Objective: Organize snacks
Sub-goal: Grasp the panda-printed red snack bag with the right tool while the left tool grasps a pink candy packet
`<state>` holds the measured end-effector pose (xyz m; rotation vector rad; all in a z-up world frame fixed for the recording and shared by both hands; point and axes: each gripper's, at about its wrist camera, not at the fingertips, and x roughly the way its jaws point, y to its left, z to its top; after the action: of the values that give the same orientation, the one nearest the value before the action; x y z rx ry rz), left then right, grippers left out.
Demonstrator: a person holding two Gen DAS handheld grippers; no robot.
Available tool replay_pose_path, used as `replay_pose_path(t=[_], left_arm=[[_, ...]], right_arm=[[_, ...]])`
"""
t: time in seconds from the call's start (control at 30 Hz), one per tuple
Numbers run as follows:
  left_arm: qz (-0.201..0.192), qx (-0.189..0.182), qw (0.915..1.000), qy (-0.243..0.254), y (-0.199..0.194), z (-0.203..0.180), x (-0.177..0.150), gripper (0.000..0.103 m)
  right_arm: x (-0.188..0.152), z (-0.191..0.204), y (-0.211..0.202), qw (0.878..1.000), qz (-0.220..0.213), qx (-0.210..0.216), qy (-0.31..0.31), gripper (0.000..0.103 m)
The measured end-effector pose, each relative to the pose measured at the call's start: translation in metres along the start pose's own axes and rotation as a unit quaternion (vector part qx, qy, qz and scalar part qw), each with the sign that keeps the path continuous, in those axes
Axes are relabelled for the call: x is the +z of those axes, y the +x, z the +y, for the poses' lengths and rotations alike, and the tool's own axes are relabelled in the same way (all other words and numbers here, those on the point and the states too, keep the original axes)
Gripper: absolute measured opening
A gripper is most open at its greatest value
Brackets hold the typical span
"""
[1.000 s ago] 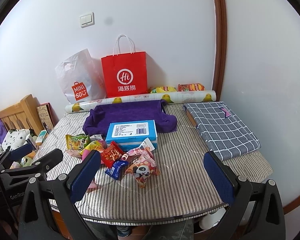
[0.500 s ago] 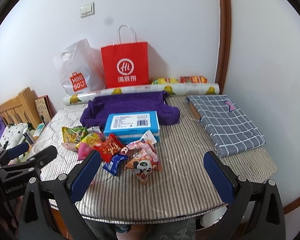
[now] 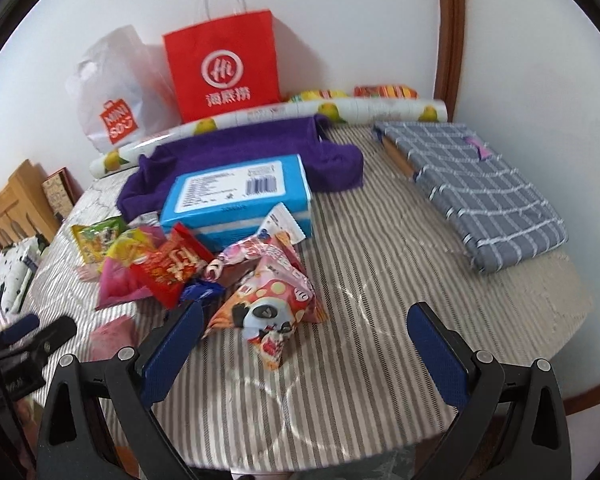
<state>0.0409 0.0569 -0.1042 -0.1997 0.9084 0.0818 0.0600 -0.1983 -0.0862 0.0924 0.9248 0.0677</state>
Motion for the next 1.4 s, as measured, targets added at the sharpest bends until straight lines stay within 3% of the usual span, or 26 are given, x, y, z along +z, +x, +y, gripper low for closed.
replay_pose_path(t=[0.17,0.5,0.67,0.8,0.87,0.97,1.03,1.1,1.3,1.4], left_arm=[[0.023,-0.007,0.9997,-0.006,0.021,0.005,0.000,0.100],[0.045,-0.022,0.9986,0.015,0.042,-0.012,-0.003,0.100],[0.058,-0.014,0.9979,0.027,0.050,-0.020,-0.007,0.100],[0.061,0.007,0.9969,0.049,0.054,-0.027,-0.012,0.099],[0.057,0.021,0.9965,0.058,0.053,-0.029,-0.014,0.097],[0.048,0.040,0.9950,0.078,0.051,-0.032,-0.015,0.082],[0.043,0.038,0.9953,0.078,0.049,-0.029,-0.014,0.066],[0.039,0.041,0.9959,0.071,0.046,-0.024,-0.013,0.058],[0.031,0.037,0.9958,0.078,0.045,-0.019,-0.015,0.053],[0.030,0.035,0.9959,0.078,0.043,-0.019,-0.016,0.050]], right_arm=[[0.002,-0.003,0.032,0.999,0.009,0.018,0.035,0.101],[-0.006,-0.009,0.061,0.998,0.041,0.035,0.021,0.101],[-0.009,-0.006,0.070,0.997,0.057,0.056,0.016,0.101],[-0.013,-0.002,0.079,0.997,0.060,0.043,0.010,0.100],[-0.014,-0.002,0.080,0.998,0.055,0.037,0.011,0.095],[-0.013,-0.005,0.077,0.998,0.043,0.042,0.015,0.087],[-0.012,-0.008,0.073,0.998,0.034,0.050,0.020,0.087],[-0.010,-0.011,0.068,0.998,0.022,0.053,0.025,0.087],[-0.003,-0.013,0.076,0.995,0.016,0.087,0.049,0.087],[-0.003,-0.008,0.089,0.995,0.033,0.079,0.047,0.087]])
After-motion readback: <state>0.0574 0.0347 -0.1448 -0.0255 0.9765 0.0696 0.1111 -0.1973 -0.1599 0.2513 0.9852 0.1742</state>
